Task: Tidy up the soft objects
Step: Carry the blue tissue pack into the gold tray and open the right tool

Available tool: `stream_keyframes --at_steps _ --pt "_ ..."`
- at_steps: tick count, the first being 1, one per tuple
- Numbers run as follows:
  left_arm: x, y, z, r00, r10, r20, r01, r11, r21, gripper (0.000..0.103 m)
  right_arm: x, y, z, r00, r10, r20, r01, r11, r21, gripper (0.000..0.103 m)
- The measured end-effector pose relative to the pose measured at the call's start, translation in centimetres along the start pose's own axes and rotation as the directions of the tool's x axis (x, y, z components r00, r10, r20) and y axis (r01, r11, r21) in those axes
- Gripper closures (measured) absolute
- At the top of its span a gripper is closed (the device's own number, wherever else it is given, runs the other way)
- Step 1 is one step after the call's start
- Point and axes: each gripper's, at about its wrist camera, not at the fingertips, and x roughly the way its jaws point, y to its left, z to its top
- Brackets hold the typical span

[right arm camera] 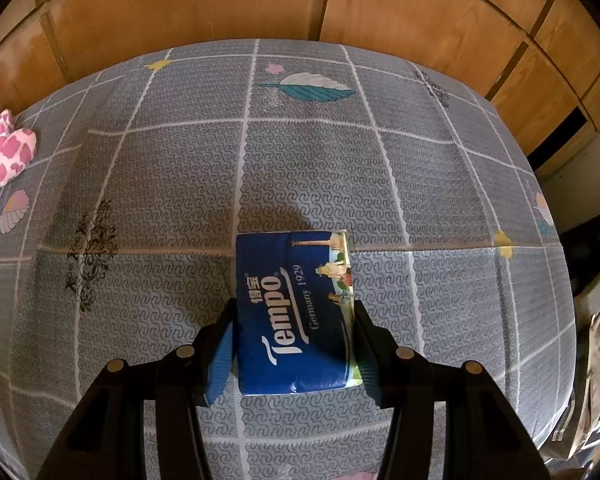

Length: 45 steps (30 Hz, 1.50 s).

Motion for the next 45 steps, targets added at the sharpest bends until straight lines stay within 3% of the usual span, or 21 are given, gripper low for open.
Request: stream_keyframes --at_steps 11,17,22,28,38,45 --pt "-0.8 -0.4 0.0 1.0 -0.005 0.021 0.005 1.0 0.012 0.033 0.1 -0.1 0.2 1.0 -0.009 0.002 0.009 1.0 0.011 0.05" --pt "-1.1 -0.5 0.1 0.999 -0.021 0.027 0.02 1.0 0.017 0.031 -0.2 0.1 1.0 0.998 -0.054 -0.027 0.056 0.993 0.104 0.051" --pt "-1.4 -0.6 0.1 0.999 -0.036 0.035 0.035 0.999 0.024 0.031 -2.1 1.7 3.0 1.0 0.009 0.023 -0.013 0.982 0.186 0.051" --pt "-1.6 -0.8 0.0 0.998 -0.053 0.035 0.052 0.998 0.035 0.031 -5.5 7.2 6.7 0.992 0.089 0.092 -0.1 0.987 0.125 0.051" --pt "-1.7 -1.0 -0.5 0.997 -0.068 0.027 0.067 0.997 0.043 0.031 -11.5 16.2 11.3 0.955 0.215 0.204 -0.216 0.976 -0.014 0.051" --pt "-1.5 -1.1 -0.7 0.997 -0.08 0.015 0.079 0.996 0.047 0.031 -16.8 22.3 14.2 0.9 0.313 0.305 -0.289 0.95 -0.123 0.051"
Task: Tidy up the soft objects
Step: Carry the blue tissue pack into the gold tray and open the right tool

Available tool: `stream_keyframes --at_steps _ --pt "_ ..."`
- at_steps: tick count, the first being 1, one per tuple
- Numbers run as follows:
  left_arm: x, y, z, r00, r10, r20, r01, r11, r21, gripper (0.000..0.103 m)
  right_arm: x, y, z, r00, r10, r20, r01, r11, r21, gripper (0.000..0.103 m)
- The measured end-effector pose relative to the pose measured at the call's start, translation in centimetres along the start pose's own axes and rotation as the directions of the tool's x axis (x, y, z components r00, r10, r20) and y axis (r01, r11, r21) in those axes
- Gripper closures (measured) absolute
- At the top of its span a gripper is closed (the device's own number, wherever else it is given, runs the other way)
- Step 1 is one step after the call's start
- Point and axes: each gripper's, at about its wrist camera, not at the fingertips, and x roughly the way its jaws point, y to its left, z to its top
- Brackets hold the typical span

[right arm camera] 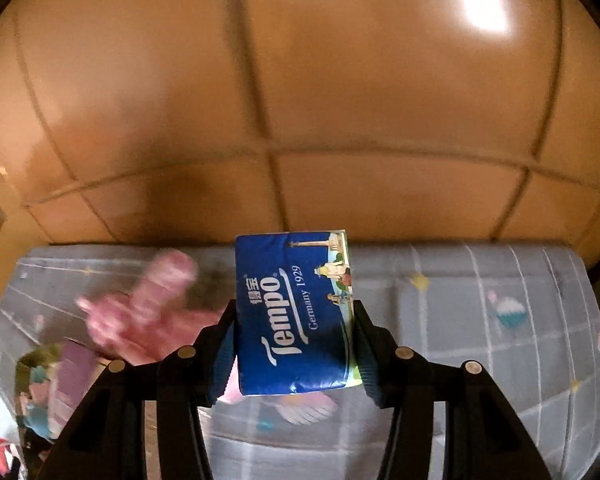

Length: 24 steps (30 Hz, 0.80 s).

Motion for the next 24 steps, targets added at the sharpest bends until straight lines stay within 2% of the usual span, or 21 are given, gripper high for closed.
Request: stream_keyframes --at_steps 5,10,14,16,21,24 --pt "0.3 0.2 -0.3 1.0 -0.002 -0.014 0.002 1.0 -0.004 0.031 -1.7 6.4 1.5 0.991 0.12 0.056 -0.115 0.989 -0.094 0.051" --pt "0.5 0.8 -0.4 1.0 0.009 -0.022 -0.009 1.0 -0.014 0.031 -2.3 13.6 0.7 0.968 0.25 0.038 -0.236 0.948 -0.211 0.051" --pt "0.6 1.8 -0.4 1.0 0.023 -0.021 -0.024 0.999 -0.033 0.031 -2.5 19.6 -2.0 0.937 0.348 -0.032 -0.34 0.888 -0.311 0.051" --pt "0.4 2.4 -0.3 0.999 0.034 -0.018 -0.035 0.998 -0.046 0.03 -2.4 22.5 -3.8 0.916 0.392 -0.088 -0.396 0.845 -0.359 0.051" --pt "0.0 4.7 0.0 0.997 0.077 -0.014 -0.078 0.993 -0.094 0.029 -1.3 29.1 -9.1 0.866 0.445 -0.227 -0.499 0.748 -0.437 0.051" --pt "-0.2 6.0 0.0 0.995 0.102 -0.013 -0.102 0.987 -0.122 0.029 0.3 31.2 -11.7 0.85 0.44 -0.29 -0.526 0.736 -0.427 0.051"
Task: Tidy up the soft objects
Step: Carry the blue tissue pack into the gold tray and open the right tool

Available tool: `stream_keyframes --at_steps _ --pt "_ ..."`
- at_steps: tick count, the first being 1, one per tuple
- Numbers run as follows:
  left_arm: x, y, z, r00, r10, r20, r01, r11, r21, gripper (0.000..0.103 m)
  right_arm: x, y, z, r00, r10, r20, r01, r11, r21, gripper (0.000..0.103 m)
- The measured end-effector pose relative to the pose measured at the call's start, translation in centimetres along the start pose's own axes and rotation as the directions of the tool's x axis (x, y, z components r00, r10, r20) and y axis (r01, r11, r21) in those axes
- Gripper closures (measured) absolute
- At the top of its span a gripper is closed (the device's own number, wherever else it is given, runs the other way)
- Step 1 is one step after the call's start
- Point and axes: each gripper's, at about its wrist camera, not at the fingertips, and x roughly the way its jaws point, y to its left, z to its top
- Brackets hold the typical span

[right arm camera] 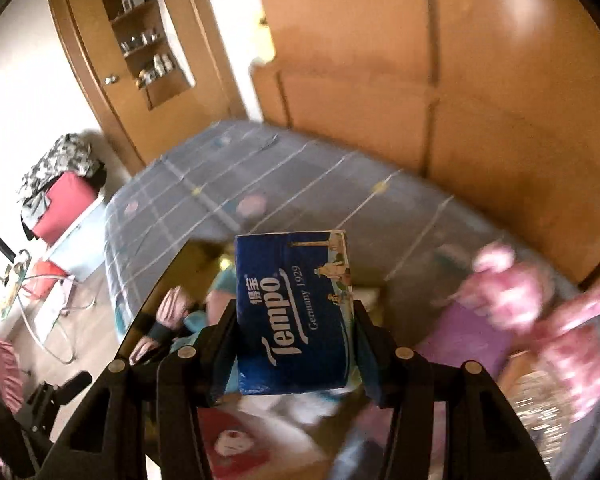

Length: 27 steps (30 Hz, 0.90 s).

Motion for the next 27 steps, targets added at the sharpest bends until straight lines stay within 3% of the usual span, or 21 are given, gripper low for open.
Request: stream_keyframes --at_steps 4,11,18,27 --pt "0.2 1.2 0.0 1.0 0.018 -0.003 -0.018 0.999 -0.03 0.028 4.3 1.9 -1.7 0.996 0.029 -0.084 -0.027 0.999 0.028 0.051" --pt "0.3 1.4 0.1 1.0 0.021 -0.002 -0.021 0.999 -0.045 0.019 9.4 2.9 -3.8 0.983 -0.091 -0.159 0.092 0.996 -0.002 0.049" --pt "0.1 0.9 0.2 1.0 0.021 0.005 -0.021 0.999 -0.041 0.013 7.9 2.8 -4.3 0.986 -0.071 -0.148 0.071 0.997 -0.01 0.042" --pt "-0.7 0.5 0.3 0.999 0.037 0.023 -0.036 0.998 -0.043 0.007 4.2 3.2 -5.2 0.996 -0.065 -0.058 0.065 0.998 0.002 0.039"
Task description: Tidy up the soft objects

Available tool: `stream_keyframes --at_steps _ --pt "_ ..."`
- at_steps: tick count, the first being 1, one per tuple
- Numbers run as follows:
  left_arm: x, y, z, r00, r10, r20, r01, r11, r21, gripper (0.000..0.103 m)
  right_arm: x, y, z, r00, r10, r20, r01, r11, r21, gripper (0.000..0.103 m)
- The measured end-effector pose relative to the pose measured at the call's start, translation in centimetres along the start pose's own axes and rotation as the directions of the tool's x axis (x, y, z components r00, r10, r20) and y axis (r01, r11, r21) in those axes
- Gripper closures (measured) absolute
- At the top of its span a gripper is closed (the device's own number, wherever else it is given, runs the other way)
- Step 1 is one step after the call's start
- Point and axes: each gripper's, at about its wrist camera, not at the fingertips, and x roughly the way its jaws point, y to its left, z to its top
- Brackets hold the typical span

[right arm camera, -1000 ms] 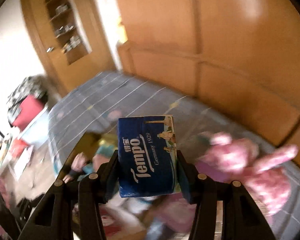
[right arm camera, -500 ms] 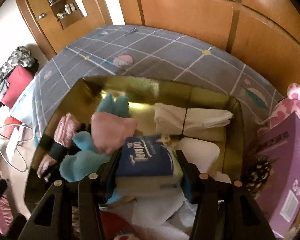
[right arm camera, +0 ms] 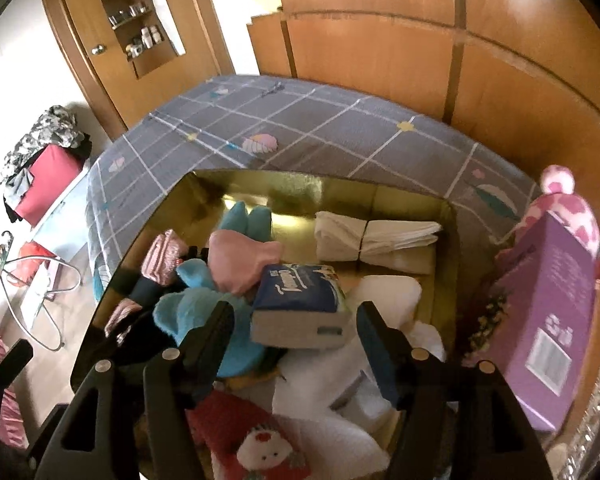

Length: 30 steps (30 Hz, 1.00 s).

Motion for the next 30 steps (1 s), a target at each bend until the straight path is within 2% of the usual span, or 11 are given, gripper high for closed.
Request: stream_keyframes --at_steps 7,14,21,30 --pt "-1.1 -0.7 0.0 0.999 0.017 0.036 -0.018 1.0 0.013 0.001 -3.7 0.3 -1.9 0.994 -0.058 0.096 0.058 0.998 -0.003 0.039" --pt "-2.5 -2.2 -0.2 0.998 0.007 0.067 -0.009 1.0 0.023 0.0 -7.8 -0.3 -6.0 0.965 -0.172 0.197 0.166 0.985 0.047 0.038" --pt "-3.4 -4.2 -0.9 0.997 -0.018 0.079 0.014 0.999 0.053 0.0 -10.2 -1.6 -10.4 0.938 -0.259 0.231 0.229 0.962 0.147 0.038" --pt "-4.3 -5.4 -1.3 0.995 -0.053 0.09 0.047 0.997 0.063 0.0 -12.3 -2.5 -12.2 0.909 -0.317 0.271 0.272 0.943 0.191 0.038"
